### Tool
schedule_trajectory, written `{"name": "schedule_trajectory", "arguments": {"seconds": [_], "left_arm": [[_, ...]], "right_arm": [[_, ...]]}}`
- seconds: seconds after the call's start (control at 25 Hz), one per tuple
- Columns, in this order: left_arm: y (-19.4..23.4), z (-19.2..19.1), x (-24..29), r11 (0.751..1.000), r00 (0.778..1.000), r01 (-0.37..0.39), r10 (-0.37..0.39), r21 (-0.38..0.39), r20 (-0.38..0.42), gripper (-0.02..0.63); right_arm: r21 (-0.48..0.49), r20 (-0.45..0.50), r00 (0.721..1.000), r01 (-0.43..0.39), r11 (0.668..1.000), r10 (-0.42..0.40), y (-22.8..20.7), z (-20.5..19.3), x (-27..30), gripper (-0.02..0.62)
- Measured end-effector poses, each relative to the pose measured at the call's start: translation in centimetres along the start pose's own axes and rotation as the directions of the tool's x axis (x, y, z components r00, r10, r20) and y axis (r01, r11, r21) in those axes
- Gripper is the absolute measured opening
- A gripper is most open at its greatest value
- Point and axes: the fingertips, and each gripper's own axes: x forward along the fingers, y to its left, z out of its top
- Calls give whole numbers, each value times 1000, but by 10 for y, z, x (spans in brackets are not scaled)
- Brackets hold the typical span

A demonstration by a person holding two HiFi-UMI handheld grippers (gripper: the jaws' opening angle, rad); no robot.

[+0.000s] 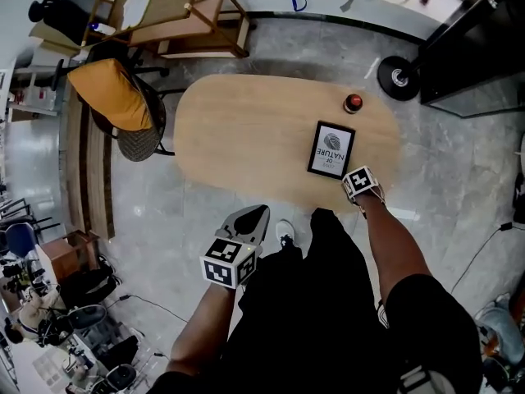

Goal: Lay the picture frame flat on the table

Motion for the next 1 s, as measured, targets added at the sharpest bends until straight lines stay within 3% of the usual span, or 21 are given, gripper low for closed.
{"name": "schedule_trajectory", "arguments": {"seconds": [0.16, 0.28, 0.32, 0.44, 0.6, 0.72, 0.84, 1.0], "left_arm": [[-9, 0, -16, 998, 998, 46, -48, 48, 43, 5], [-10, -10, -32, 995, 996, 70, -73, 78, 42, 5], [-10, -12, -38, 993, 996, 76, -81, 88, 47, 5], [-10, -14, -58, 989, 993, 95, -103, 117, 65, 5], [-20, -22, -86, 976, 983, 144, -160, 165, 93, 5], [-33, -30, -108, 958, 968, 189, -218, 216, 122, 5], [-44, -43, -122, 936, 958, 221, -261, 275, 120, 5], [-50, -62, -134, 918, 958, 232, -273, 321, 88, 5]], "right_arm": [[127, 122, 992, -54, 990, 39, 21, -3, -39, 205], [182, 286, 957, -97, 978, 42, 54, 3, -80, 104], [189, 345, 938, -113, 975, 42, 68, 5, -97, 39], [198, 506, 856, -237, 951, 108, 122, 12, -153, 9], [114, 667, 704, -422, 899, 246, 209, 5, -225, 3], [-9, 745, 599, -433, 901, 295, 267, -10, -276, 3], [-59, 786, 559, -358, 932, 265, 306, -31, -311, 2], [-33, 831, 521, -305, 952, 195, 328, -61, -331, 2]]}}
